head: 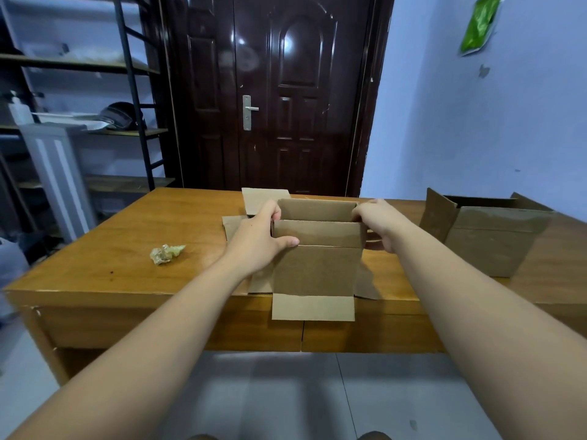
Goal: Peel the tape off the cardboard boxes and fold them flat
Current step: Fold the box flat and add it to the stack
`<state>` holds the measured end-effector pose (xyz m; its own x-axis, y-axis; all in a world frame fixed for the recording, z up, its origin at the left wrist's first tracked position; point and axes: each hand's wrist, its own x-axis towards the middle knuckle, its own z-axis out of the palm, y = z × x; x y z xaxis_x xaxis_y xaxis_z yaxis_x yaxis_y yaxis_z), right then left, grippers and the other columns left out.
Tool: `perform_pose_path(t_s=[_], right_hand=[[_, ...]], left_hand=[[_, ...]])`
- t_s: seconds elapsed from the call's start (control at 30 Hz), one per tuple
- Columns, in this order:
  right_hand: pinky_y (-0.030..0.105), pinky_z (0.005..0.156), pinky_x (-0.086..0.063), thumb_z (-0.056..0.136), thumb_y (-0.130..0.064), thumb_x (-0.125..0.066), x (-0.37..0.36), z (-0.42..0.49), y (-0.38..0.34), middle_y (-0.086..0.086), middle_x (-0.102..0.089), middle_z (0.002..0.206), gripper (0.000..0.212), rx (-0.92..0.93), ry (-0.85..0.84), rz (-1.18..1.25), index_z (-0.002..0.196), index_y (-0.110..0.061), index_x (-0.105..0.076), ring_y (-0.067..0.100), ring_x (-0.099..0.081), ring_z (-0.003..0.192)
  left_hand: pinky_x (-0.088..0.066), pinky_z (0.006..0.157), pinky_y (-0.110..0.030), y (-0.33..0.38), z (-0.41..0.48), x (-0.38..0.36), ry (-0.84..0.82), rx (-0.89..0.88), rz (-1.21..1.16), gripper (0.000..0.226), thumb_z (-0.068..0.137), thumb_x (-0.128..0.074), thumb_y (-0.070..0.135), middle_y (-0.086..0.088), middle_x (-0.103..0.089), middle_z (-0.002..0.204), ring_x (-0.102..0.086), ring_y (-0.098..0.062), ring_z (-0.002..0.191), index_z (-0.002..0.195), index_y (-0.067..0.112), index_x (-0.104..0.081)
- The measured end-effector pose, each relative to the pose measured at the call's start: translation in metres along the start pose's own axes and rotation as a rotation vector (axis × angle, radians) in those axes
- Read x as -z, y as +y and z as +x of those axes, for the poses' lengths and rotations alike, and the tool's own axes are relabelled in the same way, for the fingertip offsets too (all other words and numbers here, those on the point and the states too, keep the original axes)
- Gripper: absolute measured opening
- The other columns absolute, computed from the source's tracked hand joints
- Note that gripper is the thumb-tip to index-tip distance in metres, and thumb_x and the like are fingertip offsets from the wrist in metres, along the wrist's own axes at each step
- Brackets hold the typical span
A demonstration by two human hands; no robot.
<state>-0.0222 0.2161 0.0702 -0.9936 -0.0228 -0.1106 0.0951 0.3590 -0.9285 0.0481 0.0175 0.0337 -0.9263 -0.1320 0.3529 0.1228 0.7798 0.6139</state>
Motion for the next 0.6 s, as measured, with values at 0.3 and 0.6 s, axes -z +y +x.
perform_pose_path(t_s=[0.3, 0.6], right_hand=[[0.033, 0.077, -0.047, 0.092, -0.050, -0.052, -0.002, -0.009, 0.010, 0.001, -0.062, 0.108, 0.039, 0.042, -0.004, 0.450, 0.117, -0.020, -0.058, 0.019, -0.059, 0.097], [0.045, 0.104, -0.039, 0.054, -0.078, -0.063, 0.014, -0.008, 0.020, -0.004, -0.057, 0.125, 0.097, 0.246, -0.033, 0.242, 0.132, -0.024, -0.049, 0.020, -0.052, 0.115]], left_hand=[[-0.054, 0.070, -0.044, 0.003, -0.006, 0.002, 0.027, -0.093, -0.056, 0.032, 0.089, -0.064, 0.033, -0.004, -0.060, 0.090, -0.057, -0.024, 0.081, 0.095, 0.020, -0.035], [-0.048, 0.090, -0.056, 0.001, 0.005, 0.016, 0.157, -0.067, -0.435, 0.035, 0.088, -0.064, 0.024, 0.006, -0.056, 0.104, -0.057, -0.023, 0.101, 0.098, 0.042, -0.035]])
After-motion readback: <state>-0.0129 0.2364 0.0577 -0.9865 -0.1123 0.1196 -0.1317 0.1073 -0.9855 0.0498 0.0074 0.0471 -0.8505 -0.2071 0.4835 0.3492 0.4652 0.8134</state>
